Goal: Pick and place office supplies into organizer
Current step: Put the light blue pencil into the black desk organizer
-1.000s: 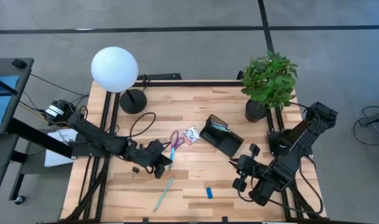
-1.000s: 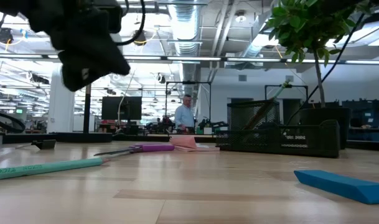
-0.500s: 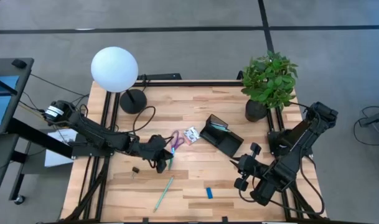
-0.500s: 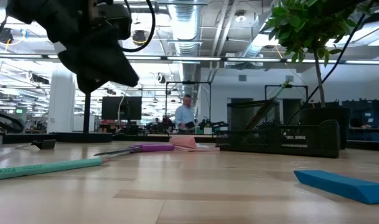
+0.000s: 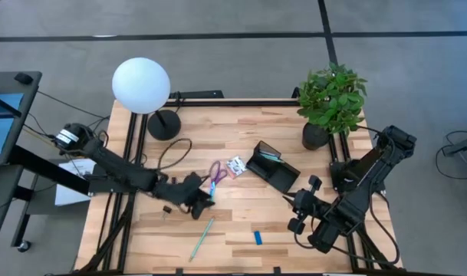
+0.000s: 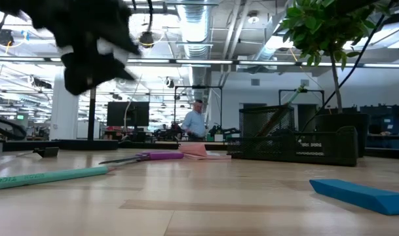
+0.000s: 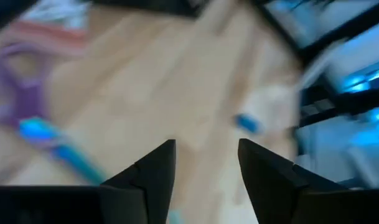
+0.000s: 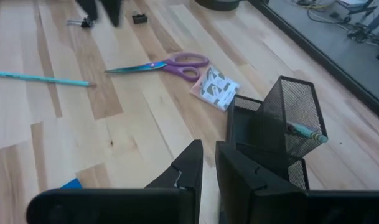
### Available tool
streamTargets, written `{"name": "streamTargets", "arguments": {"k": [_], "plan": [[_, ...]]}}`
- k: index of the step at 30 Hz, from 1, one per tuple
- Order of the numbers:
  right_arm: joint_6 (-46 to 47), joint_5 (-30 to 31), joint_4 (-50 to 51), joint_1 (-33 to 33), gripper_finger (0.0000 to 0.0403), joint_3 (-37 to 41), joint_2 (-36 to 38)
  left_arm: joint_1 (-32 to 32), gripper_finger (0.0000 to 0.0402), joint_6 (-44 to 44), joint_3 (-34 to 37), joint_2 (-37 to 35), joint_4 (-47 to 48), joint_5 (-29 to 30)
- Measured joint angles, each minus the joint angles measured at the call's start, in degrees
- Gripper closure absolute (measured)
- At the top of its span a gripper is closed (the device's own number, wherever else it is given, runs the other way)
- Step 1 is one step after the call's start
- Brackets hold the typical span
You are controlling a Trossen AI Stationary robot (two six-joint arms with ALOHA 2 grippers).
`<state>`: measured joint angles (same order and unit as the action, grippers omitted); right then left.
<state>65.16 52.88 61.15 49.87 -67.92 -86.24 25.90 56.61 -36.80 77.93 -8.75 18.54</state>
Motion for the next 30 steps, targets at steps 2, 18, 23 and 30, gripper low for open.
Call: {"name": "streamTargets", "arguments": {"k": [2, 18, 23, 30], "plan": [[0.95, 0.00, 0.04, 0.00, 0.0364, 0.00, 0.00, 4.31, 0.0235, 0.05, -0.02, 0.00, -3.57, 4.81], [2.96, 1.92, -0.10, -0.17, 0.0362, 0.00, 0.00, 23.66, 0.0288, 18.57, -19.13, 23.91, 6.06, 17.34], [2.94, 2.84, -0.13, -0.18, 0.0363, 0.00, 0.00, 24.16, 0.0301, 26.85, -33.71, 31.07, 34.64, 16.47], [2.90, 2.84, -0.09, -0.15, 0.0364, 0.00, 0.00, 26.68, 0.0313, 37.84, -45.04, 39.95, 45.86, 22.82]]}}
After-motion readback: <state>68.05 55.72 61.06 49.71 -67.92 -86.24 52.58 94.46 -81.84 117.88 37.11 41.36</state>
